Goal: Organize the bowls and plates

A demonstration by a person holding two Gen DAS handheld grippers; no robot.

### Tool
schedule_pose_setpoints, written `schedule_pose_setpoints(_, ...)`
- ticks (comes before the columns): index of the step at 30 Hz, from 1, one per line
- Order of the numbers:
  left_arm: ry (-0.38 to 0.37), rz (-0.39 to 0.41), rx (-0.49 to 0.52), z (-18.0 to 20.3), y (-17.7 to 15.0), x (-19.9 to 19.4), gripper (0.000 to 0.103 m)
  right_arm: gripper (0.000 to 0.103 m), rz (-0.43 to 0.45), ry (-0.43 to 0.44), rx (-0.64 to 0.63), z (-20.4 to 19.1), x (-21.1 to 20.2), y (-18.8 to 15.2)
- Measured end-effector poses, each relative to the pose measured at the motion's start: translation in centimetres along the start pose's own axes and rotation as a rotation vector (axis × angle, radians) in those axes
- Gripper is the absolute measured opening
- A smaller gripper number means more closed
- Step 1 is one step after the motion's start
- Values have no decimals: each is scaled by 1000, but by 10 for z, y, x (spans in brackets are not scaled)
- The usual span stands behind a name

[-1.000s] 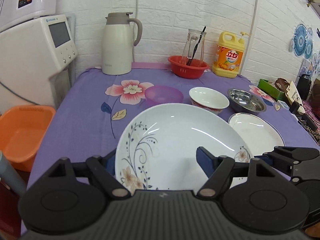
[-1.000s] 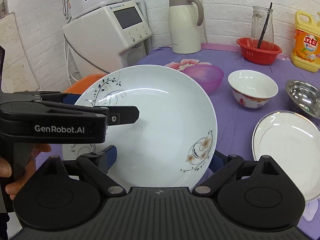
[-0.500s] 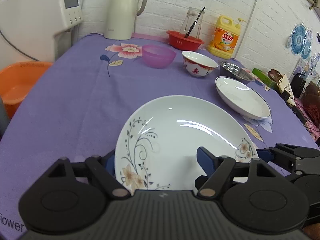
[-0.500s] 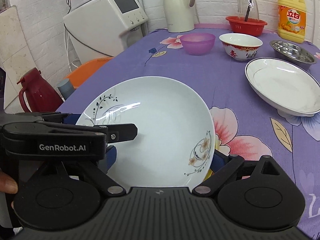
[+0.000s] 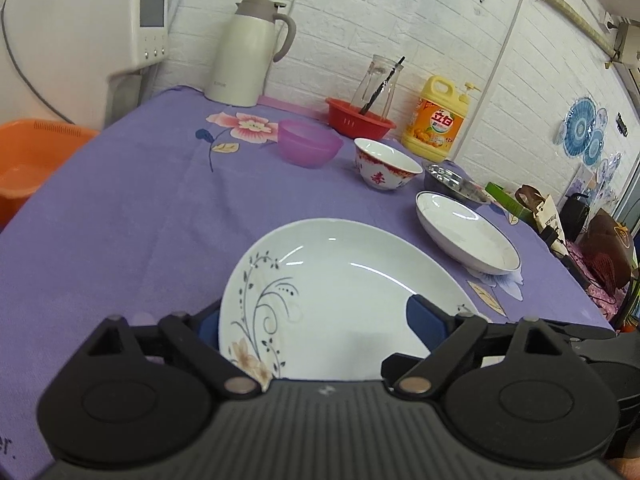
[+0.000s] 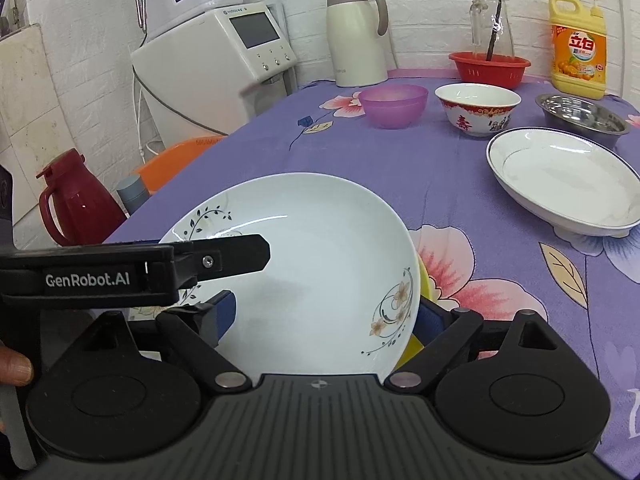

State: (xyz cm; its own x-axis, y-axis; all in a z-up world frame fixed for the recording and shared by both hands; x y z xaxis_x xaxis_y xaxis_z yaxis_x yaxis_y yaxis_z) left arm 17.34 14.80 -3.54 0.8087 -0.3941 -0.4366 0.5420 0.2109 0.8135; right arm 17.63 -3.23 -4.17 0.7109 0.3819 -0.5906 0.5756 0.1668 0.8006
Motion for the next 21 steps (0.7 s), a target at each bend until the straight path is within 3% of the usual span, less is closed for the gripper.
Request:
schedule_pose_setpoints(4, 36, -12, 71, 7, 2, 4, 89, 103, 9, 7, 13, 2, 0, 0)
schedule_pose_setpoints(7, 116, 4, 189, 19, 5, 3, 89, 103, 7, -1, -2, 1, 2, 0)
schedule_pose_setpoints(8, 100, 4, 216, 21, 7, 2, 89, 103, 3, -3, -5, 1, 3, -1)
schedule_pose_setpoints(10, 59, -4, 203, 20, 11, 1, 89, 103, 4, 5, 7, 2, 3, -2)
schedule_pose_setpoints(21, 78, 29, 139, 21, 25, 6, 89, 103, 28, 77, 137, 23, -10, 3)
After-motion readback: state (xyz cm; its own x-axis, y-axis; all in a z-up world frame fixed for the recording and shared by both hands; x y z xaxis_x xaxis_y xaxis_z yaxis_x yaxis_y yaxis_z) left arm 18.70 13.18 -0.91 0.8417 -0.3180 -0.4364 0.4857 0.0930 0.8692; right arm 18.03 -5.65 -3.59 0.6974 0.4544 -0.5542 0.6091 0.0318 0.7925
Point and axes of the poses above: each gripper's, at about its wrist camera, not at the fingertips, and x roughly the way its jaws point, z to its right, y to its top, the point moved 2 cm from there along x, roughly the way its jaws point, and after that the axes turned 9 degrees about -y, right-handed, at the moved point
